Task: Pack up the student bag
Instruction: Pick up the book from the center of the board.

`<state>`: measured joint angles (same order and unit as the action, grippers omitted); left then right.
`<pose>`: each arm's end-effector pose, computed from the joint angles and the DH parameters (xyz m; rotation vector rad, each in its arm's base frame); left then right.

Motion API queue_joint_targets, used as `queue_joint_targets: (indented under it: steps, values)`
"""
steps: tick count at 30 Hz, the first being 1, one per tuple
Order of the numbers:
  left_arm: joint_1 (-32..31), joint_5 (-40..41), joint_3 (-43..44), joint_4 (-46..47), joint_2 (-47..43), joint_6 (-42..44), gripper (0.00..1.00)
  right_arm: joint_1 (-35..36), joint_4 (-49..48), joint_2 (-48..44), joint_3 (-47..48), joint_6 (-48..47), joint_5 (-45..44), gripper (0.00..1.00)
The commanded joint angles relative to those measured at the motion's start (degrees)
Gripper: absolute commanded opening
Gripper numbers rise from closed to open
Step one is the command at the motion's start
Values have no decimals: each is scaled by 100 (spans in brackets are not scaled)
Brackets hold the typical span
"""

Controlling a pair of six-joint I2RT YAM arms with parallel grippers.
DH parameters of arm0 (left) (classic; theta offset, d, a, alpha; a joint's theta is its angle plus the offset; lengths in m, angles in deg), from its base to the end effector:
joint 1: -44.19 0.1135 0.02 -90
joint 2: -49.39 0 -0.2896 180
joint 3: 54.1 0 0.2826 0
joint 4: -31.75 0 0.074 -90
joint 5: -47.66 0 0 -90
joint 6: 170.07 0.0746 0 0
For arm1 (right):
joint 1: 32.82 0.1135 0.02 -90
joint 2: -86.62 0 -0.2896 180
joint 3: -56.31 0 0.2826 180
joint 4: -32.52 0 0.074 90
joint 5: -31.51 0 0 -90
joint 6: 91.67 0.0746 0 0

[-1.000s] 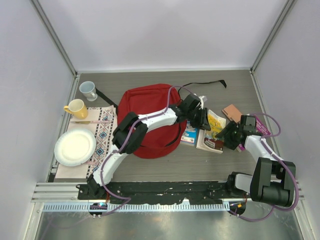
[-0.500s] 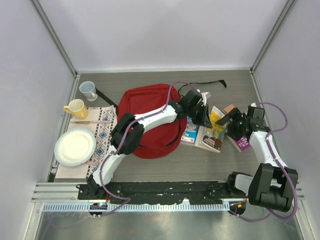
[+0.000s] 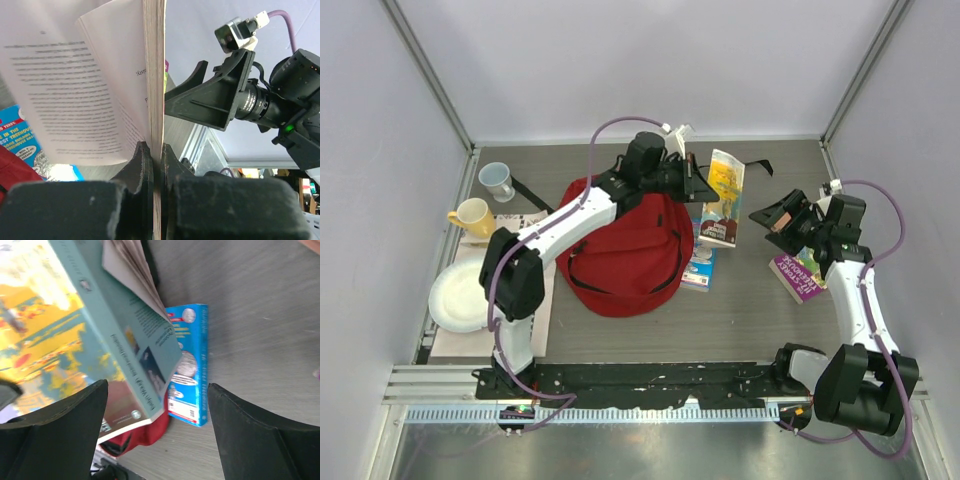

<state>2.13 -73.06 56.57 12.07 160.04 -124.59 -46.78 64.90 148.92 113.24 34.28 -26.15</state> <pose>0.3715 -0.3866 0.3381 0.3681 2.1481 -1.4617 0.2766 -0.0276 0.2596 0.6490 2.1412 0.8377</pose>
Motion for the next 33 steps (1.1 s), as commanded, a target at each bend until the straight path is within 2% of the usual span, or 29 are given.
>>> queue_joint_targets:
  steps: [1,3,6,9,14,19,25,28,33]
  values:
    - [-13,-601,-269,1364,-500,-259,0,-11,-1552,1,-61,701,1168,86]
    - [5,-646,-489,1585,-614,-426,0,7,-2446,27,-238,1177,1599,89]
    - [49,-769,-639,1692,-938,-445,0,235,-2662,106,-257,1196,1723,89]
    - [93,-497,-560,992,-1247,-216,0,577,-2697,221,-160,1178,1636,90]
    - [146,-260,-744,769,-1739,-128,0,1104,-2838,370,-72,1178,1521,90]
    - [234,-57,-770,-13,-2116,56,0,1396,-3119,484,-107,1310,1504,91]
    - [304,249,-586,-1006,-2153,452,0,1738,-3690,739,-343,1626,1548,91]
    - [339,94,-892,-937,-1978,365,0,1738,-3542,757,-537,1556,1197,91]
    - [339,-180,-1955,371,-1557,-170,0,1738,-2760,599,-818,995,362,91]
